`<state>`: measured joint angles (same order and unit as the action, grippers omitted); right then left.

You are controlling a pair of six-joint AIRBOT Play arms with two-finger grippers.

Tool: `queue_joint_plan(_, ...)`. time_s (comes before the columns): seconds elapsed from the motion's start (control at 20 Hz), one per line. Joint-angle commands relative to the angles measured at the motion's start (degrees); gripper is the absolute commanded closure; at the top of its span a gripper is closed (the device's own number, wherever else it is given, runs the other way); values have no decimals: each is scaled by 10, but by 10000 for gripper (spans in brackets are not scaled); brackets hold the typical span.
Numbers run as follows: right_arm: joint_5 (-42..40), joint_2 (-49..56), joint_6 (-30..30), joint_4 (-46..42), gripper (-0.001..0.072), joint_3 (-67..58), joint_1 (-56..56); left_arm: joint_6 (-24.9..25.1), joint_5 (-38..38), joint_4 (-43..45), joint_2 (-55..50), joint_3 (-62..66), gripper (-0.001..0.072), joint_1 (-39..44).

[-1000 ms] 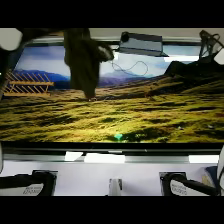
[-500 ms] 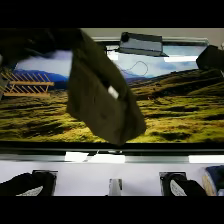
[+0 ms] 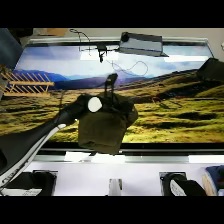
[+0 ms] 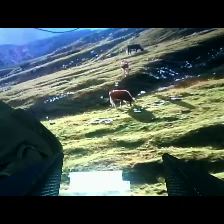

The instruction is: Fold the shirts.

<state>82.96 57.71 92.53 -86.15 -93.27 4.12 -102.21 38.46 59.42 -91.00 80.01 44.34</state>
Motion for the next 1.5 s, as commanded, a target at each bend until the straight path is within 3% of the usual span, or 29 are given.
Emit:
queue_joint_plan(0.0,40,20,0,38,65,0,0,57,63,-52,-23,23,-13,-6)
queue_joint_plan(0.05,55,31,0,60,65,0,0,85,138,-38,-18,54,-13,-36)
queue_joint_plan(0.2,92,64,-1,165,72,22,0,80,342,83,24,126,-13,-143)
queue_joint_plan(0.3,78,71,-19,240,100,85,0,64,418,172,77,114,-13,-209)
queue_joint_plan(0.4,52,70,-35,286,101,178,-6,59,448,209,137,41,-13,-260)
queue_joint_plan(0.55,12,71,-51,249,104,321,-78,20,401,195,228,-174,-13,-294)
queue_joint_plan(0.65,-46,71,-51,245,99,401,-143,10,329,120,261,-306,-13,-293)
queue_joint_plan(0.75,-89,74,-45,250,44,446,-188,12,244,22,263,-395,-13,-290)
queue_joint_plan(0.9,-95,88,-42,282,43,455,-224,42,165,-64,253,-457,-13,-269)
queue_joint_plan(1.1,-149,91,-37,295,26,459,-271,40,105,-65,241,-464,0,-234)
queue_joint_plan(1.15,-163,95,-28,297,25,459,-284,40,89,-65,239,-464,148,-232)
queue_joint_plan(1.25,-177,109,-25,315,25,459,-309,40,52,-65,237,-464,364,-232)
queue_joint_plan(1.3,-186,119,-25,329,25,459,-321,40,37,-65,238,-464,536,-232)
queue_joint_plan(1.35,-195,129,-25,345,25,459,-330,40,31,-65,238,-463,658,-232)
queue_joint_plan(1.45,-213,155,-25,374,25,459,-345,41,31,-65,238,-463,662,-232)
